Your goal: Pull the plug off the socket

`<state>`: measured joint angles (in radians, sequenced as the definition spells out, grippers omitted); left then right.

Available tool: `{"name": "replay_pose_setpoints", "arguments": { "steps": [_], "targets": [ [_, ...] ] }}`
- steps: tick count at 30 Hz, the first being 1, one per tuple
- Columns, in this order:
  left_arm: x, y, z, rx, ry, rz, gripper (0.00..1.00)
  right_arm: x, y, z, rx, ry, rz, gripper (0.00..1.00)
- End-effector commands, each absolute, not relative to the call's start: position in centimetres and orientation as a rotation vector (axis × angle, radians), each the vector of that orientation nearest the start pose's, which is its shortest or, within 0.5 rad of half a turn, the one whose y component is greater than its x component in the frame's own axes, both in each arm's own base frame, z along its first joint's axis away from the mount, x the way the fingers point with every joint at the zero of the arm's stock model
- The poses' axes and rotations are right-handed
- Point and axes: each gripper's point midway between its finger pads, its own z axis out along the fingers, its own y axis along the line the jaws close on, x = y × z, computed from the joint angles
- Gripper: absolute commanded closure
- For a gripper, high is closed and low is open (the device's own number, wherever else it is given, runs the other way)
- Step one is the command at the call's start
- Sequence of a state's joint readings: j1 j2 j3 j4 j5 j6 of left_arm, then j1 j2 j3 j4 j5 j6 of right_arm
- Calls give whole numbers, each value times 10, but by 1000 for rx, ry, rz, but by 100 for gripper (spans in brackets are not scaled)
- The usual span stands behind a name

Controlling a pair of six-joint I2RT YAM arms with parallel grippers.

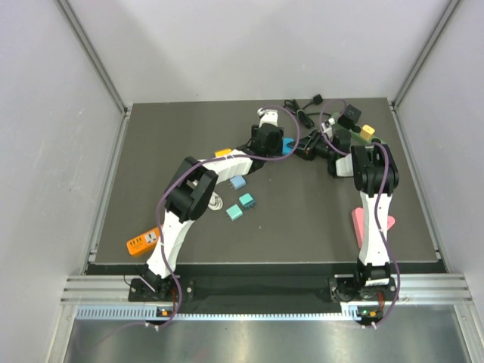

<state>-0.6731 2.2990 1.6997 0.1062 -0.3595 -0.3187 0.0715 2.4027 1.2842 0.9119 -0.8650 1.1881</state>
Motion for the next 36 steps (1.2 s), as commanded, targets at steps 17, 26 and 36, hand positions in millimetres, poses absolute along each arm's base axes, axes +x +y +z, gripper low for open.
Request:
{"name": "replay_pose_setpoints", "arguments": {
  "steps": [17,26,36],
  "targets": [
    [514,-304,41,107,2112,-6,100,514,175,62,470,1934,1519,100],
    [515,-298,41,108,2098,34,100,510,128,60,612,1846,1533,100],
    [520,-279,51,91,2061,134,100,504,121,59,576,1890,1461,100]
  ]
}}
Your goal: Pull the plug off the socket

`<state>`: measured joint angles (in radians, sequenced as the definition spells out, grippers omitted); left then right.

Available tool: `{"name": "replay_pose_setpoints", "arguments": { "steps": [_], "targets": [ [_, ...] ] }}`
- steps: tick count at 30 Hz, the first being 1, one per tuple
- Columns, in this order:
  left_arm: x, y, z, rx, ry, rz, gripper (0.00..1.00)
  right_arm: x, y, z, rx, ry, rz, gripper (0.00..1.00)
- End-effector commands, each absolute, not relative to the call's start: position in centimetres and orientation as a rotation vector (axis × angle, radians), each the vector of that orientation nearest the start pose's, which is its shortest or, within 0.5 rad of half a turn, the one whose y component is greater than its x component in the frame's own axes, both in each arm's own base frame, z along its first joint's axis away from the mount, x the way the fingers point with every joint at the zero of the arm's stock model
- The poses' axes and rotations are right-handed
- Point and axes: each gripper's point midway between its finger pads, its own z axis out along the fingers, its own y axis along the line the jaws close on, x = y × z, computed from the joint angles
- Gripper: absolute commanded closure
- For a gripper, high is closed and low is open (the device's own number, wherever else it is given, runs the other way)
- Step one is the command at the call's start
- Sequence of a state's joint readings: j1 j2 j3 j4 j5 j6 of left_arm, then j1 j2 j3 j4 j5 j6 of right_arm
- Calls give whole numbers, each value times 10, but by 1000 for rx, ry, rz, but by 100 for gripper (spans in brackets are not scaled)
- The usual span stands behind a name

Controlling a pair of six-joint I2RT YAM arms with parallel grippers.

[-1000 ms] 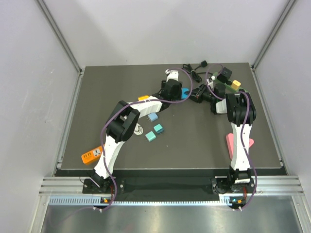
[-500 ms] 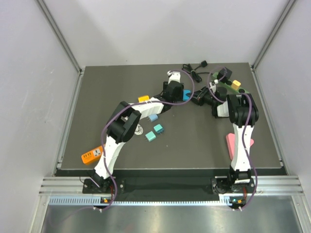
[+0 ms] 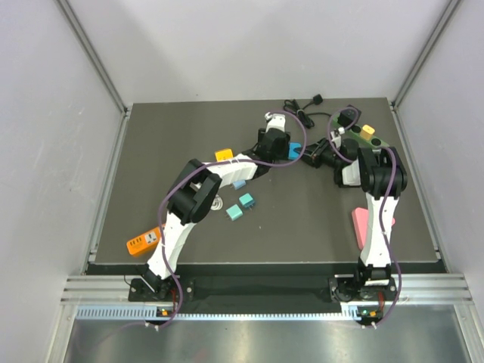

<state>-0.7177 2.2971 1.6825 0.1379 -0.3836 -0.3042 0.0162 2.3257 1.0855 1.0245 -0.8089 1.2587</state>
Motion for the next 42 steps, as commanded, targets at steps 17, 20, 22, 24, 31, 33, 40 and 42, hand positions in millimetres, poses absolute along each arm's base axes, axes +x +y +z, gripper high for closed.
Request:
{"name": "replay_pose_setpoints", "arguments": {
  "steps": [17,20,22,24,31,33,40,42],
  "targets": [
    [527,-254,45,49,2077,190,100,494,100,56,591,1914,1379,100],
    [527,-250,46,53,2073,212,100,489,99,53,591,1925,1363,100],
    [528,-250,47,49,2067,217,100,486,95,53,598,1923,1353,100],
    [528,-249,46,58,2068,227,100,482,92,52,614,1918,1354,100],
    [527,-249,48,68,2060,224,100,480,92,62,598,1874,1390,100],
    [527,-250,48,76,2060,214,100,482,98,71,560,1854,1424,100],
    [526,-255,45,92,2078,176,100,478,112,91,487,1842,1434,100],
    [525,-255,42,95,2095,171,100,475,120,93,468,1867,1422,100]
  ]
}}
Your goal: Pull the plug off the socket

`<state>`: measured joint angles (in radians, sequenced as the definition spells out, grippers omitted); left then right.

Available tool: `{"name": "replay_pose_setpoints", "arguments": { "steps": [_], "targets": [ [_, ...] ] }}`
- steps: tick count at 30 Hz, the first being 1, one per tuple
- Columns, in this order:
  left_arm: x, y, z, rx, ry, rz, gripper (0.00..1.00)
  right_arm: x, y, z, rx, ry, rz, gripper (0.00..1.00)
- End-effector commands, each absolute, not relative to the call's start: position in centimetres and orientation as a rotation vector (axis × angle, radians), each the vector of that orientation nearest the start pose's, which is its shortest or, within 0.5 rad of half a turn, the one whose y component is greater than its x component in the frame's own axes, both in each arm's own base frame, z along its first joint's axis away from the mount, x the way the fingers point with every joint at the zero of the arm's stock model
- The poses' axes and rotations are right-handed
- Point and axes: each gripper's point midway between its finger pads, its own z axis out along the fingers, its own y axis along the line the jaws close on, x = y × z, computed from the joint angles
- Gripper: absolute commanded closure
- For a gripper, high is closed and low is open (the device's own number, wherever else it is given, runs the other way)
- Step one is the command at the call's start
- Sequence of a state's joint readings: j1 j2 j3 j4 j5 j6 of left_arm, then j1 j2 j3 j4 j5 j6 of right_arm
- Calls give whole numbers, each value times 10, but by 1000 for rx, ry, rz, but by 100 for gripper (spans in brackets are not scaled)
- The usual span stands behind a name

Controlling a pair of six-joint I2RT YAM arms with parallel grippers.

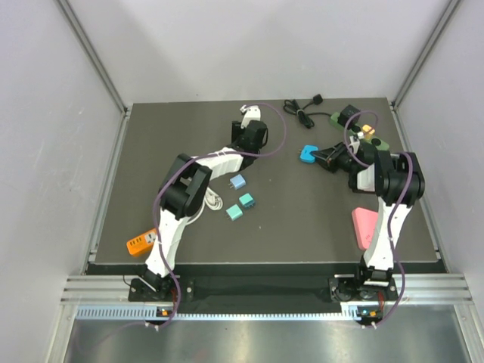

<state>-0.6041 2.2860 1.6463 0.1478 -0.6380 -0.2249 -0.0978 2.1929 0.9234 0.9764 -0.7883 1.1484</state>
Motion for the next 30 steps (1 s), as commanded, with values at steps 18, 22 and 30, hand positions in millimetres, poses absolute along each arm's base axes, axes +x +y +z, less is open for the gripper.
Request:
{"name": "replay_pose_setpoints", "arguments": {
  "steps": [18,22,30],
  "targets": [
    [524,-264,41,90,2106,-99,100,311,246,82,40,2168,1379,100],
    [522,-258,43,88,2086,-81,100,269,256,65,-16,2233,1383,100],
    [518,-255,53,72,2060,-91,53,249,266,59,-58,2275,1401,90]
  ]
}}
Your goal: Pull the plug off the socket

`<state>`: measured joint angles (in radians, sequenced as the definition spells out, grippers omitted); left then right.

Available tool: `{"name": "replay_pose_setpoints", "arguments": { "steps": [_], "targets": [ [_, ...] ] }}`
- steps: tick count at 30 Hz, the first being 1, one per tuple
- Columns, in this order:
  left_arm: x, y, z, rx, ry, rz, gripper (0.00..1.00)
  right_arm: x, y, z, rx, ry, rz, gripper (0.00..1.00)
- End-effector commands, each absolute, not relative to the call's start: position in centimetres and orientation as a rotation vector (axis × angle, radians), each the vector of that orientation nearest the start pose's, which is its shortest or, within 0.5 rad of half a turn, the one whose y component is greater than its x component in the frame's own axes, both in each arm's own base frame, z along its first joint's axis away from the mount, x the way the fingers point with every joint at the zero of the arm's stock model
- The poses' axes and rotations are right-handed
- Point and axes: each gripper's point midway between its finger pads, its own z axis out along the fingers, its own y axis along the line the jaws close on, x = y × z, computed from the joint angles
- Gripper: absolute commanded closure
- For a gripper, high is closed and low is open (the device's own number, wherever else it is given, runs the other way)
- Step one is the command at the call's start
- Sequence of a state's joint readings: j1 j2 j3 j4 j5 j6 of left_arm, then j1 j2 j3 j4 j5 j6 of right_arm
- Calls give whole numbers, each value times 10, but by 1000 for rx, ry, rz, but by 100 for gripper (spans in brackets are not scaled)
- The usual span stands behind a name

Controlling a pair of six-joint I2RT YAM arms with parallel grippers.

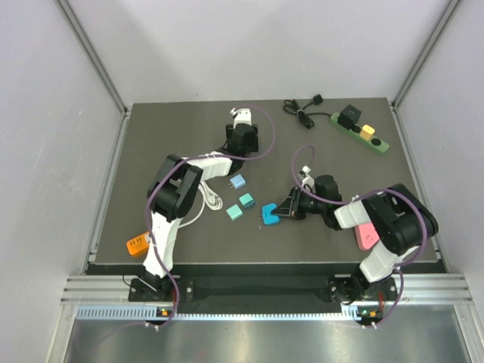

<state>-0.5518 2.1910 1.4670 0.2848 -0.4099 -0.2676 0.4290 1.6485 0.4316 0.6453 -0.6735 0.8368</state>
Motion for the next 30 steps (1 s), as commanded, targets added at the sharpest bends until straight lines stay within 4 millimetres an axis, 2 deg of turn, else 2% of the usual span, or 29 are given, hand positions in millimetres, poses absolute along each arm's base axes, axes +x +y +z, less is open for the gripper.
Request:
{"name": "replay_pose_setpoints", "arguments": {
  "steps": [1,3,5,8,9,10,11,12,14,20,21,23,24,25,27,29,30],
  "targets": [
    [515,-255,52,71,2062,-93,43,250,268,59,-64,2285,1394,87],
    [515,-253,62,60,2040,-98,34,250,270,58,-72,2295,1384,75],
    [511,-251,63,59,2034,-103,26,253,269,56,-61,2309,1364,63],
    [507,-254,76,65,2006,-146,18,256,270,56,-55,2327,1340,52],
    [507,-254,90,55,1979,-162,16,259,268,57,-49,2328,1316,47],
    [504,-256,94,64,1967,-186,12,263,269,61,-70,2318,1298,44],
    [504,-256,100,61,1954,-195,10,260,266,57,-60,2356,1271,41],
    [503,-256,115,53,1928,-212,9,264,263,61,-72,2345,1236,37],
    [500,-255,127,49,1899,-233,7,266,258,61,-60,2375,1179,32],
    [488,-256,181,55,1828,-303,5,280,240,83,-51,2365,997,22],
    [485,-256,195,56,1806,-324,5,286,231,89,-32,2348,950,21],
    [482,-258,207,63,1791,-349,5,286,220,91,1,2365,896,18],
    [480,-262,217,69,1781,-380,6,292,210,98,26,2335,864,18],
    [480,-264,222,70,1775,-395,8,287,202,93,47,2370,829,17],
    [478,-271,230,53,1762,-458,10,291,185,105,85,2335,761,16],
    [477,-278,234,56,1743,-511,12,287,167,102,147,2356,682,13],
    [478,-287,234,60,1738,-557,12,291,148,108,213,2322,628,9]
  ]
}}
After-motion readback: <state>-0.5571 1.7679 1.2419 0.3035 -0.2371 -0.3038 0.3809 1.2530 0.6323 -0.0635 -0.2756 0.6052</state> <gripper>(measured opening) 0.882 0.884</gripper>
